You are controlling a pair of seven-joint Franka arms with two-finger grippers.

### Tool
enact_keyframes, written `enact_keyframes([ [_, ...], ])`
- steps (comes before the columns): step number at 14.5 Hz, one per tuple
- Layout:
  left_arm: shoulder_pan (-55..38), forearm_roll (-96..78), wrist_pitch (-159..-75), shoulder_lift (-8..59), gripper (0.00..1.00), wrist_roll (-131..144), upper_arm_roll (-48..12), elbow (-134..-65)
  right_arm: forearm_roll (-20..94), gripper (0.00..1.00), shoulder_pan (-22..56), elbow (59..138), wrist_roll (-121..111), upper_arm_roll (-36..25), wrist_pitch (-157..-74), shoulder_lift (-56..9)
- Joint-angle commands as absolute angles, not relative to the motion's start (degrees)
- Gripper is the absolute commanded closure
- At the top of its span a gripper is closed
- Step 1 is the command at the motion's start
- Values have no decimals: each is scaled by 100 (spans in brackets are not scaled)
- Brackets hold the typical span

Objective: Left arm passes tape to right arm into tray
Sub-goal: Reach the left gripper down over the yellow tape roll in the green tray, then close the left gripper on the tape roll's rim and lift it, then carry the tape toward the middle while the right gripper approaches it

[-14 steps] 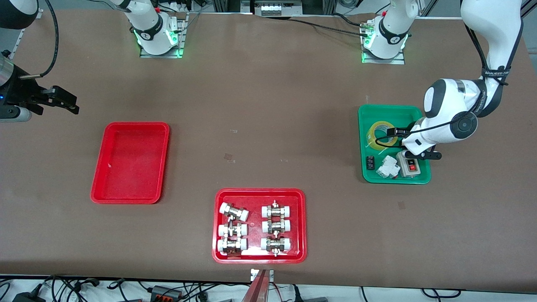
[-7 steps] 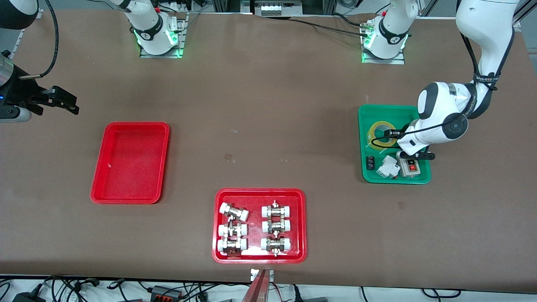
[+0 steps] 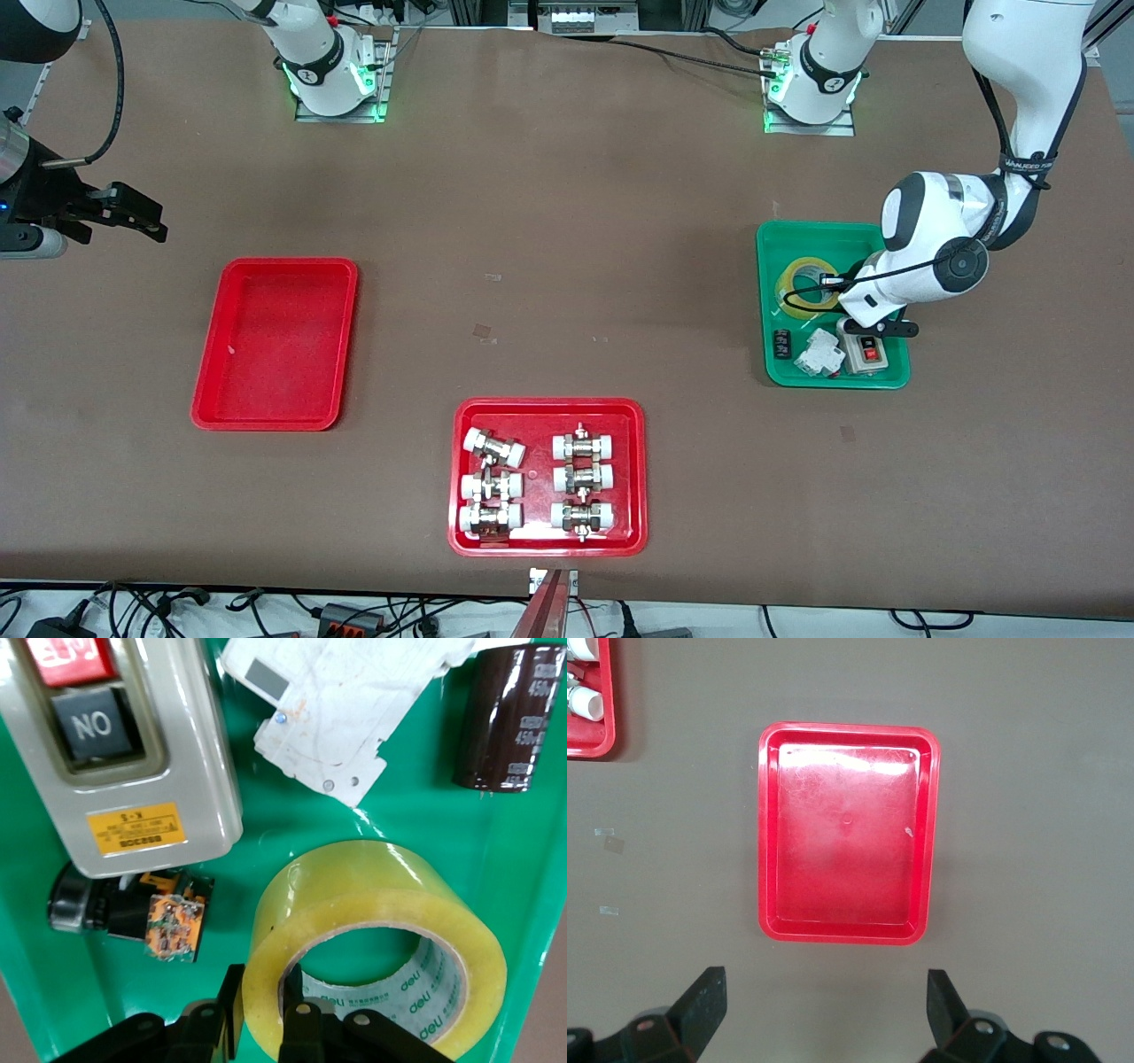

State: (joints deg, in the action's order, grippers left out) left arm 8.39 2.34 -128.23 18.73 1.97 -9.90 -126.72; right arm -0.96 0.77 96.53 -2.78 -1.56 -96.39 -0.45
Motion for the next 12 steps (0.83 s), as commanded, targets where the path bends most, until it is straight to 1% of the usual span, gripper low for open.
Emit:
enact_keyframes([
  [1,809,211,-12106,1258,99,167,-1063,-12482,-70,0,26,9527,-343,-132,-9571,-105],
  [3,852,167,-11149,1064,99,184,-1457,-11843,-88,0,44,9519,-290,-123,-9589,-97],
  [4,835,123,-10744,1055,99,211,-1520,-11421,-62,0,53,9519,-281,-123,-9571,-88],
  [5,835,-242,-10418,1002,99,202,-1581,-10973,-62,0,53,9519,-290,-114,-9563,-105],
  [7,809,-937,-10030,993,99,185,-1678,-10173,-61,0,44,9519,-290,-114,-9606,-166],
  [8,782,-1027,-10011,984,99,167,-1818,-9838,-70,0,61,9519,-290,-114,-9598,-237],
  [10,826,-1237,-10203,966,99,228,-2353,-9250,-70,0,149,9510,-316,-105,-9563,-412],
  [11,765,-1613,-10213,1089,99,324,-2373,-9072,-70,0,245,9536,-308,-105,-9519,-448],
  [12,765,-1852,-10222,1212,100,456,-2382,-9079,-70,0,333,9536,-290,-105,-9371,-500],
])
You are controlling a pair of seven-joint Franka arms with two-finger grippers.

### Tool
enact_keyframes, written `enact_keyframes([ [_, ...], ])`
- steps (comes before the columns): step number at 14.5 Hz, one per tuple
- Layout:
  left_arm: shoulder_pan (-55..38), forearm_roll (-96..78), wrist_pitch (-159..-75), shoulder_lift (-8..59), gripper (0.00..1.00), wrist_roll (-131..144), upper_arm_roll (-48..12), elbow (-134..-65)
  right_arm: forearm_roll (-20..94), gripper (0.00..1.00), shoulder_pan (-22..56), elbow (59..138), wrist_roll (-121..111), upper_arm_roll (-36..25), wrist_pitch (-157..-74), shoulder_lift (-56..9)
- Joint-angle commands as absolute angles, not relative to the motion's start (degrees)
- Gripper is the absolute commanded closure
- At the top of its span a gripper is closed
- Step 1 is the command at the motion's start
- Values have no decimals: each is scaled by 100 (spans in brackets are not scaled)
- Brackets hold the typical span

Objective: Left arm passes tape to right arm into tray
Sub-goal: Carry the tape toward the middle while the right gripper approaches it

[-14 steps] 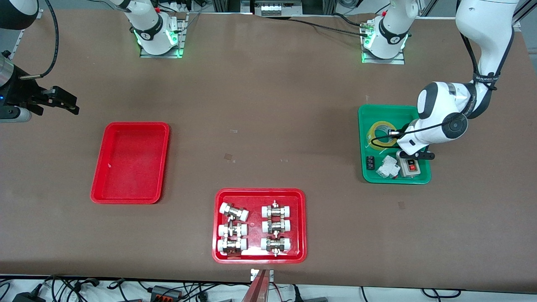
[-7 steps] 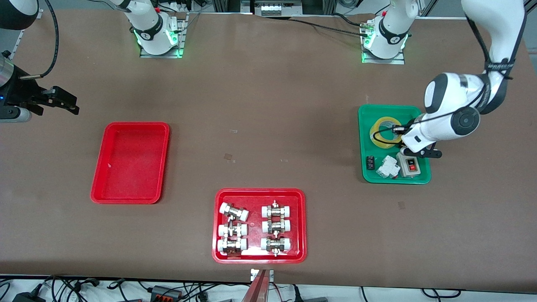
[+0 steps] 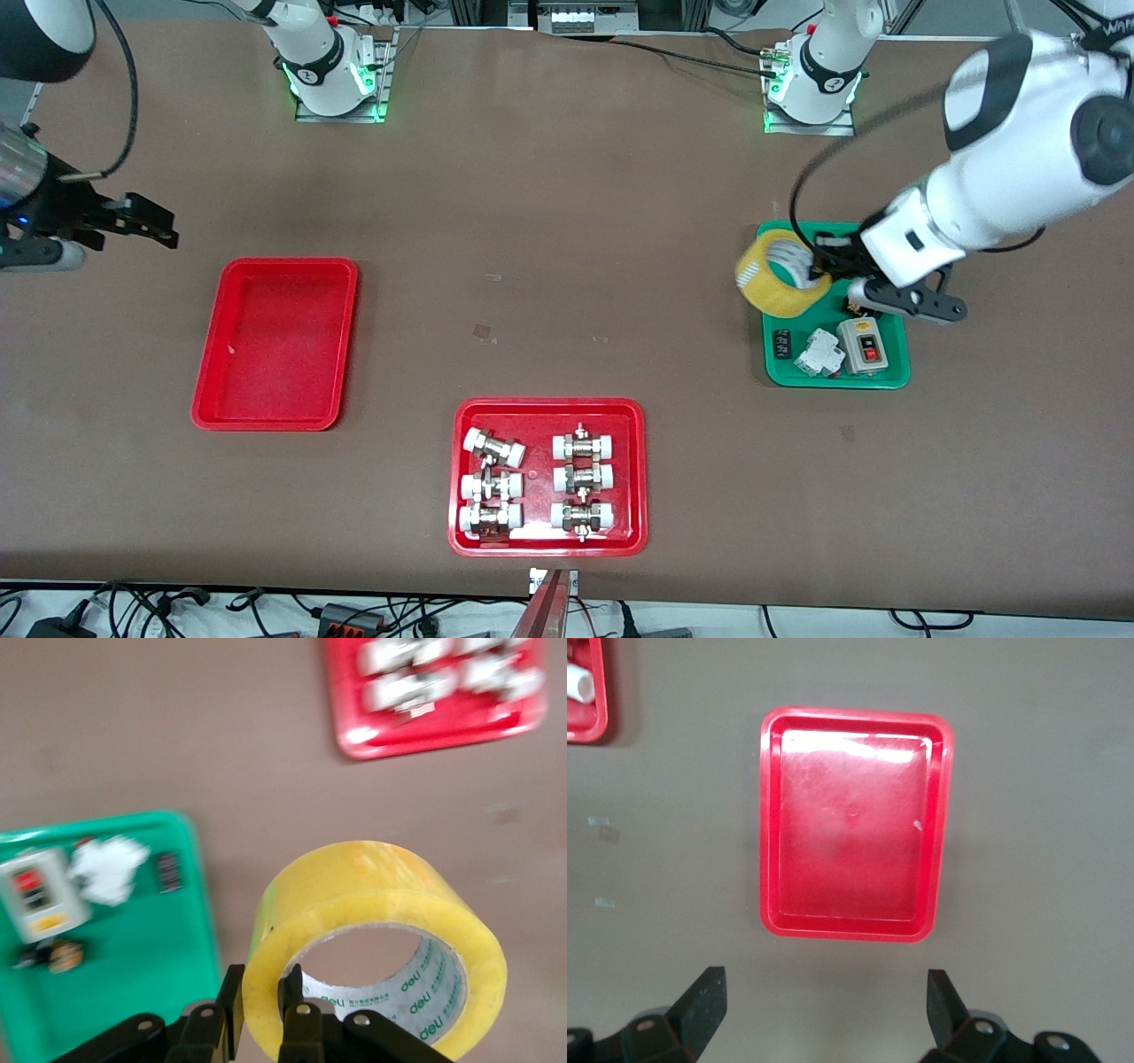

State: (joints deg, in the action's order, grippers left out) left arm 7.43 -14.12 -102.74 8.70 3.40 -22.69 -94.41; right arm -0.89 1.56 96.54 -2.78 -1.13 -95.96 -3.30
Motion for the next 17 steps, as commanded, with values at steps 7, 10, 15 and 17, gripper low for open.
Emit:
enact_keyframes([
  [7,-568,-2751,-10763,2618,97,746,-2470,-8438,552,0,738,9237,-694,-9,-9184,-1125],
  [10,-1193,-2847,-12264,3153,99,2105,-2496,-8394,1779,0,852,9229,-694,18,-9455,-1371],
  [15,-1871,-3487,-14244,3770,99,2830,-2496,-8314,3541,0,992,8887,-1281,26,-9641,-2046],
  [17,-2126,-3865,-14868,3884,99,2839,-2487,-8314,3568,0,1151,8518,-1913,26,-9782,-2371],
])
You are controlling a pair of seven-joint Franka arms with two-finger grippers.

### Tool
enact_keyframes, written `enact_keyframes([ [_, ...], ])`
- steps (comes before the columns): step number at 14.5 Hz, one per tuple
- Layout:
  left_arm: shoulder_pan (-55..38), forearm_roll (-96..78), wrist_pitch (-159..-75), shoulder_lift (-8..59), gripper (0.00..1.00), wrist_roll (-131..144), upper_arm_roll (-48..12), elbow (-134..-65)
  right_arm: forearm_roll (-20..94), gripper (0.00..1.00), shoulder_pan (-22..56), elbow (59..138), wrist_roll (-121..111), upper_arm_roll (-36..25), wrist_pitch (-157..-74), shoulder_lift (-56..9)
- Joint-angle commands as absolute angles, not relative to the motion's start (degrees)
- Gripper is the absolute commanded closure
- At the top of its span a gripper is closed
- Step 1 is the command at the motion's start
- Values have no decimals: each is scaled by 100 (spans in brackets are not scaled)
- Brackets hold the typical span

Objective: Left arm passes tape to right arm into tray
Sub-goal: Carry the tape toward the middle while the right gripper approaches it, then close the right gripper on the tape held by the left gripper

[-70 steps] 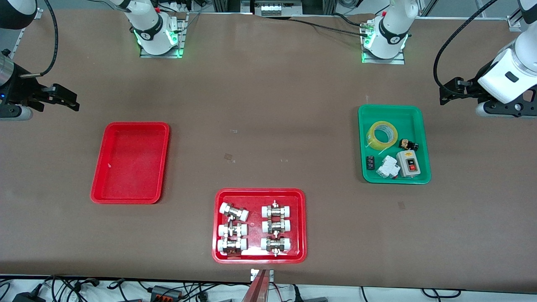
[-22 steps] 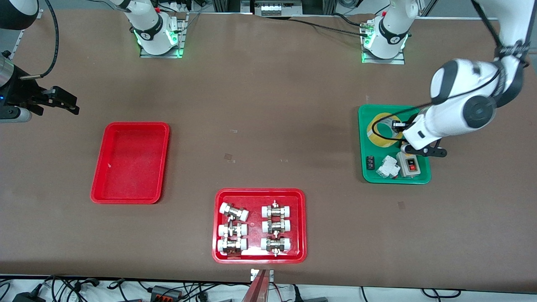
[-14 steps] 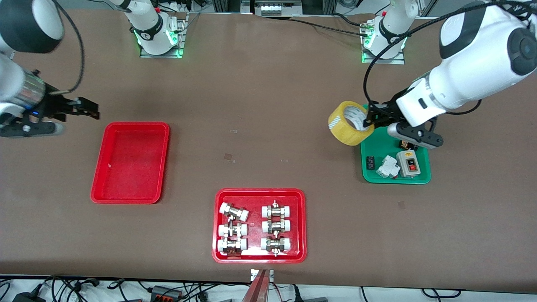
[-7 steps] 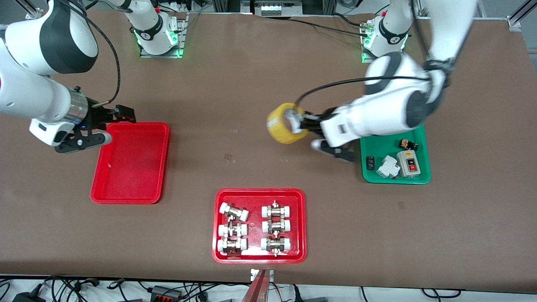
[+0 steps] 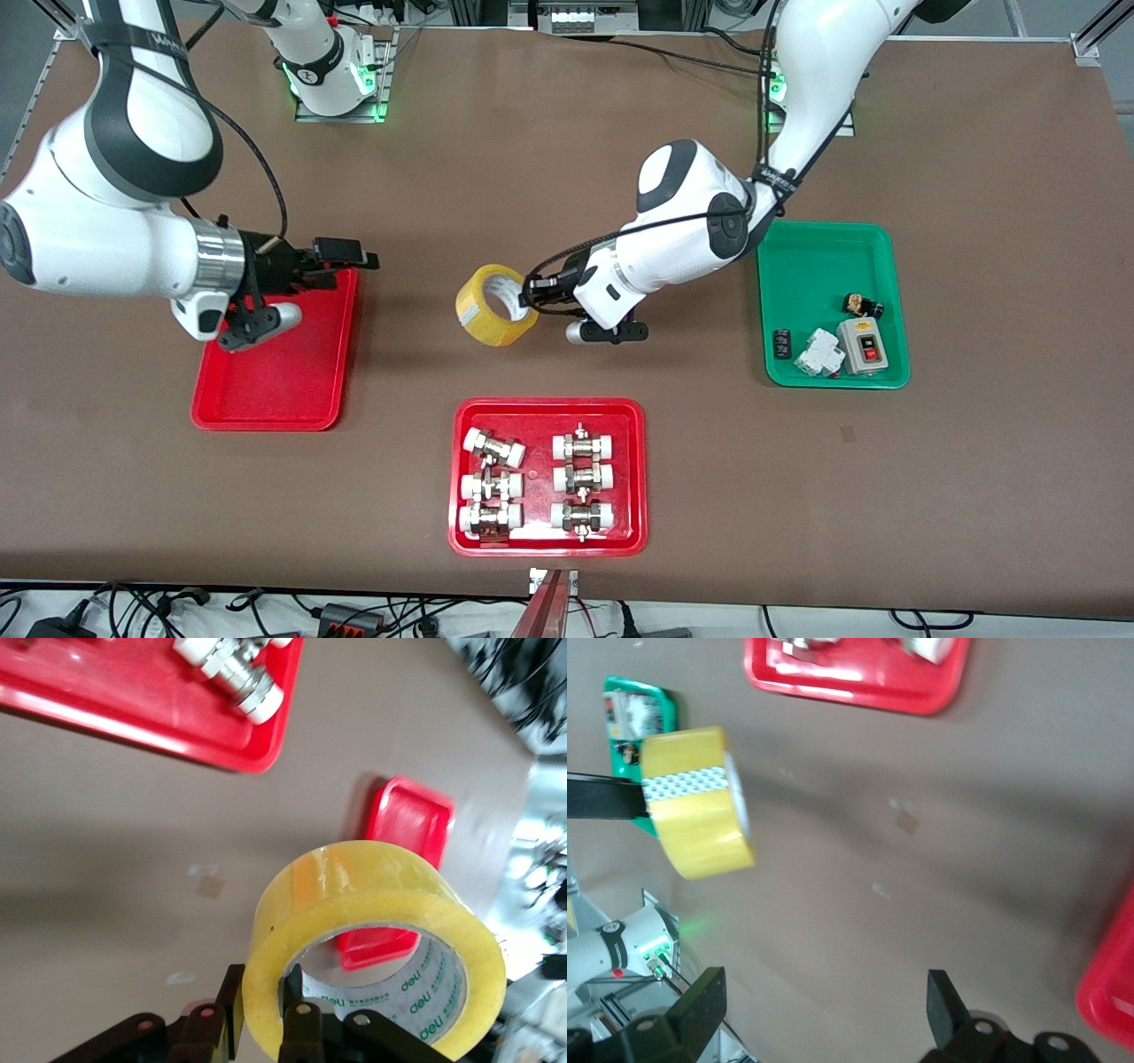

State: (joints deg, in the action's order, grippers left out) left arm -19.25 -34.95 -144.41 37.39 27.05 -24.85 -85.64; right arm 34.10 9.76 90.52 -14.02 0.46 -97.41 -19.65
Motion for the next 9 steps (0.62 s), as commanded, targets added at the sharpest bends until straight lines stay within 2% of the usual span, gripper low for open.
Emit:
enact_keyframes([
  [1,-2223,-3945,-15132,3911,99,2839,-2487,-8314,3655,0,1221,8334,-2238,26,-9834,-2564],
  [4,-2259,-3964,-15205,3911,98,2935,-2487,-8332,4349,0,1230,8069,-2566,26,-9914,-2970],
  [9,-2259,-3911,-15205,3902,97,2971,-2487,-8385,4377,0,1520,8051,-2628,26,-10265,-3015],
])
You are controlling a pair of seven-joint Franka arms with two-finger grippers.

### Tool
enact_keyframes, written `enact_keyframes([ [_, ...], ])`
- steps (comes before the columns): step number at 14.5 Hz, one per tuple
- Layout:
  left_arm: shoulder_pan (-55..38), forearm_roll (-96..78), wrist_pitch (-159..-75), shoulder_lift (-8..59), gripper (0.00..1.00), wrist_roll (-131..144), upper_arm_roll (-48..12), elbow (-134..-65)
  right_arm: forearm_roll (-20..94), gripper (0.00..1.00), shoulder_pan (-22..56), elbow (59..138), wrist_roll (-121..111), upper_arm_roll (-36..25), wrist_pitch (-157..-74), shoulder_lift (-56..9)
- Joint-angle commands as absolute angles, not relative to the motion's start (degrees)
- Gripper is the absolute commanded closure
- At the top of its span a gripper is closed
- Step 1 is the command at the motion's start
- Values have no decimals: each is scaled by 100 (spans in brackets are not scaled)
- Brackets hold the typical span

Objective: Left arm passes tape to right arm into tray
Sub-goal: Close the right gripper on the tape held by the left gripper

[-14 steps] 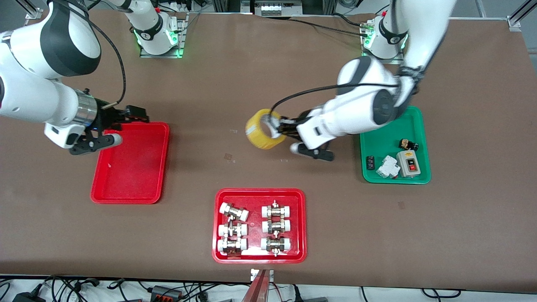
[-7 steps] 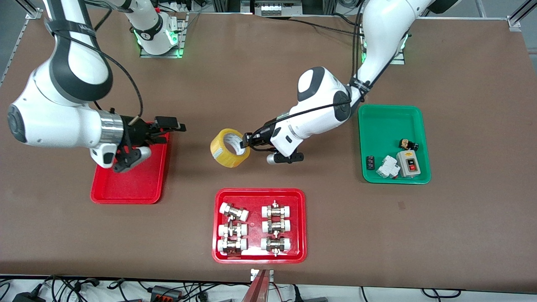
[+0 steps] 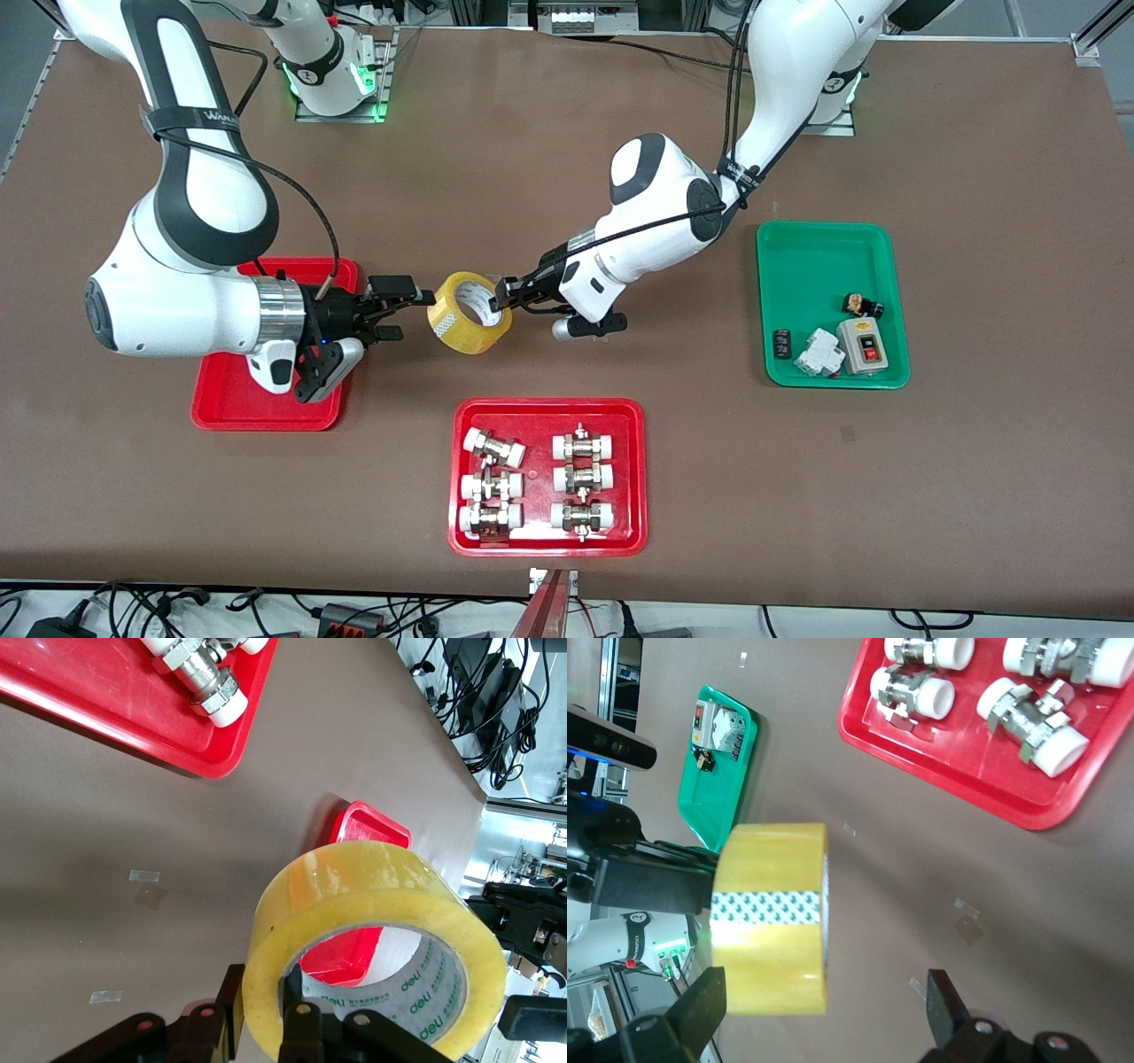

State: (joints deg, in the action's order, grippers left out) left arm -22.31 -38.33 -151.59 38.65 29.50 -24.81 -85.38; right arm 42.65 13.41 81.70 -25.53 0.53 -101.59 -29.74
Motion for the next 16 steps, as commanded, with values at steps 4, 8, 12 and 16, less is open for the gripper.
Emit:
enact_keyframes([
  [4,-2320,-3885,-15223,3920,97,2909,-2461,-8394,4324,0,1591,8051,-2646,26,-10283,-3015],
  [8,-2320,-3876,-15223,3929,96,2900,-2452,-8402,4333,0,1600,8051,-2646,26,-10327,-3032],
  [12,-2320,-3876,-15223,3929,96,2900,-2443,-8402,4342,0,1661,8051,-2646,18,-10362,-3050],
  [16,-2320,-3876,-15223,3929,96,2900,-2443,-8402,4333,0,1696,8077,-2733,18,-10362,-3059],
])
